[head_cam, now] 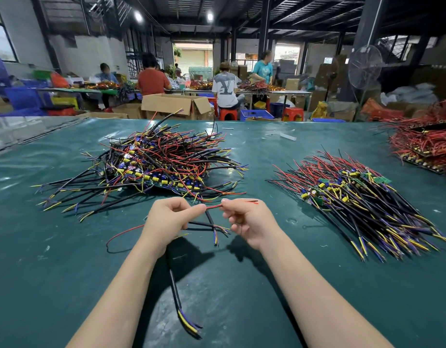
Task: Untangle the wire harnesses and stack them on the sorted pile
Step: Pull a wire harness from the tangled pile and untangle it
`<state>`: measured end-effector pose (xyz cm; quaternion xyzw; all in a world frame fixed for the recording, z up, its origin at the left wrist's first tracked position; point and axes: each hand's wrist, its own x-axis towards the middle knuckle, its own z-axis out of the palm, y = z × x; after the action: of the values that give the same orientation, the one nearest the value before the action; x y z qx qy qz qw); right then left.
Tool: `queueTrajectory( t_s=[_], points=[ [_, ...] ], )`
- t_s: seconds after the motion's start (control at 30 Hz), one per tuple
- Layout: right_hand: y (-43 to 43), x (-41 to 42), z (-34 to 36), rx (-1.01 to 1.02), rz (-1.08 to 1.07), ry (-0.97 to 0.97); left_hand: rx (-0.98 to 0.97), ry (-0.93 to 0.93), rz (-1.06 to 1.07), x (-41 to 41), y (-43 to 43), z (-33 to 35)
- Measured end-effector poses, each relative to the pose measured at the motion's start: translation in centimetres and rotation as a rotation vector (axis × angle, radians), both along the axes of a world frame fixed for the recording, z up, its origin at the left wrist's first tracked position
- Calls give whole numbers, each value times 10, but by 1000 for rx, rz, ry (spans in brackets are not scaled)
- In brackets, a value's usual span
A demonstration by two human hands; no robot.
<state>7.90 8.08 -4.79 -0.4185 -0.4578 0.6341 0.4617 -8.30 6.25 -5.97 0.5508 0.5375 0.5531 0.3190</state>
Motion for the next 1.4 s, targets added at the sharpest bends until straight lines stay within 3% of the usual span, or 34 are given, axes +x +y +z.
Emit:
queueTrajectory(
  t_s=[0.17, 0.4, 0.5, 0.57, 0.67, 0.73, 0.83, 0.87, 0.93, 1.0, 1.1, 1.2, 1.4],
  points=[
    [1, 1, -4, 38, -53, -113, 6, -78, -101, 2, 0, -1],
    [4, 8, -2, 30, 11, -83, -92, 68, -26, -4, 3, -7],
    [6, 19, 4, -43, 30, 70, -87, 87, 92, -14, 2, -9],
    [10, 32, 7, -70, -66, 173, -58, -11, 91, -21, 2, -9],
    [11, 32, -2, 15, -170, 5, -9, -129, 16, -20, 0, -3],
    [10, 18, -5, 58, -147, -78, -17, -79, -2, -17, 0, -1],
    [14, 14, 1, 100, -184, -11, -42, 59, 8, -13, 1, -2],
    [16, 17, 1, 168, -253, -70, -41, 129, 22, -12, 1, -3],
    [15, 18, -1, 418, -340, -374, -28, 265, 42, -9, 0, -3],
    [9, 9, -4, 645, -176, -659, -23, 305, 15, -7, -1, -3],
    [4, -7, -10, 749, 163, -1004, -30, 321, -44, -5, -2, -3],
    [4, -6, -11, 669, 228, -873, -61, 376, -79, -3, -3, -1],
    [1, 0, -5, 522, 352, -691, -164, 218, -202, -7, -5, -1]
  ],
)
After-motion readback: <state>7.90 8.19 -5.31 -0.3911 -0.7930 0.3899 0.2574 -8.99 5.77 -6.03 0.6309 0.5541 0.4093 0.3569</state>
